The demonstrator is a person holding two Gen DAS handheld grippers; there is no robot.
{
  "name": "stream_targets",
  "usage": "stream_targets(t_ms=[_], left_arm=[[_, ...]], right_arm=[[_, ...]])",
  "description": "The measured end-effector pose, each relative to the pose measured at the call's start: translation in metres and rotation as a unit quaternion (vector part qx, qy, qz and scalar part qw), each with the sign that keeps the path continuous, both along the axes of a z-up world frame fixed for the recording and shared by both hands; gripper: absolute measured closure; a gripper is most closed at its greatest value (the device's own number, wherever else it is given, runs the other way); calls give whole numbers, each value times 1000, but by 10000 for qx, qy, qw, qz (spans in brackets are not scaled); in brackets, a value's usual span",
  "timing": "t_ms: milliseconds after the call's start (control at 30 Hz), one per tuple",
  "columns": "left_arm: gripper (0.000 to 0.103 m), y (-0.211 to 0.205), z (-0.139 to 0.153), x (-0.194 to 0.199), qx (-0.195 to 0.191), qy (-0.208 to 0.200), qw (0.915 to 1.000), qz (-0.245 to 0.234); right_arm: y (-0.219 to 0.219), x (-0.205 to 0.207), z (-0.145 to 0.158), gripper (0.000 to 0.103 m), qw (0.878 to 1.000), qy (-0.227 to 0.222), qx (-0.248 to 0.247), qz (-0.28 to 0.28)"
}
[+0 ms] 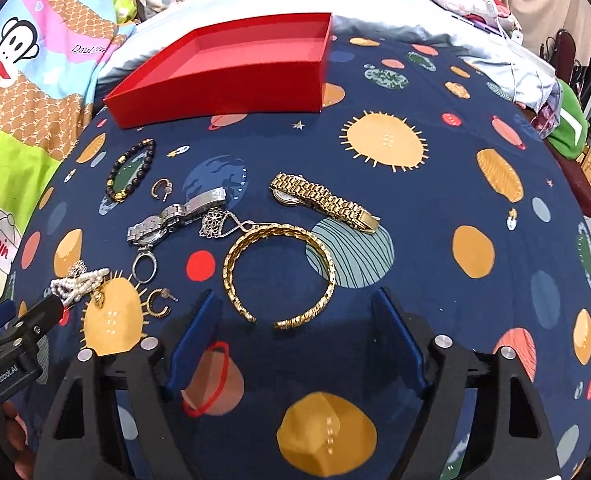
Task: Organize jewelry
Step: 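Grasp the pearl necklace with the left tool while the right tool grasps the gold cuff bangle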
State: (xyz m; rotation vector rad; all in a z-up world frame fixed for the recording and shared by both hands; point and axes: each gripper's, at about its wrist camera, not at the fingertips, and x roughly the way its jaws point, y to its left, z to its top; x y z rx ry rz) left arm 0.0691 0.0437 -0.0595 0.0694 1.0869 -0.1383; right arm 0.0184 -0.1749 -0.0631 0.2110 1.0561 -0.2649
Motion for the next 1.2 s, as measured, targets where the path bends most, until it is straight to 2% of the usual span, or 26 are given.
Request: stream_targets(t_ms=[100,233,400,467,533,600,700,767,800,933,1033,1200], left_arm=[[5,-5,-3,7,-27,-59,9999,-83],[5,-13,-6,12,-54,-103,9996,-252],[6,-17,-11,17,-221,-65,9990,-392],[12,-18,-13,18,-362,-3,9983,-465],[14,-20,-13,17,-343,-18,9981,-513],[18,-23,-12,15,-362,-39,9976,-582],[32,-27,-9,11,-413,-76,9967,-697],[44,-29,-7,9,-471,-71,9961,-748],[46,-29,-6,8,-497,-66,9959,-759],[71,-32,-4,5,-637,12,9940,-887],[85,-35,-3,3,-723,96,9925,-976],[90,-35,1,-2,-854,159,9906,-1056]], right_arm=[[0,5,0,31,10000,-35,-88,27],[2,10,0,46,9997,-63,-214,102],[1,9,1,47,9997,-71,-170,129],[0,8,2,47,9998,-67,-117,122],[-1,7,2,47,9999,-60,-93,114],[-2,7,3,47,9999,-46,-64,91],[-3,6,3,47,10000,-39,-43,70],[-3,6,3,47,10000,-39,-38,62],[-3,6,3,47,10000,-39,-32,63],[-4,5,4,47,10000,-37,-8,66],[-3,4,5,47,9999,-63,5,85],[-3,1,9,47,9998,-119,58,115]])
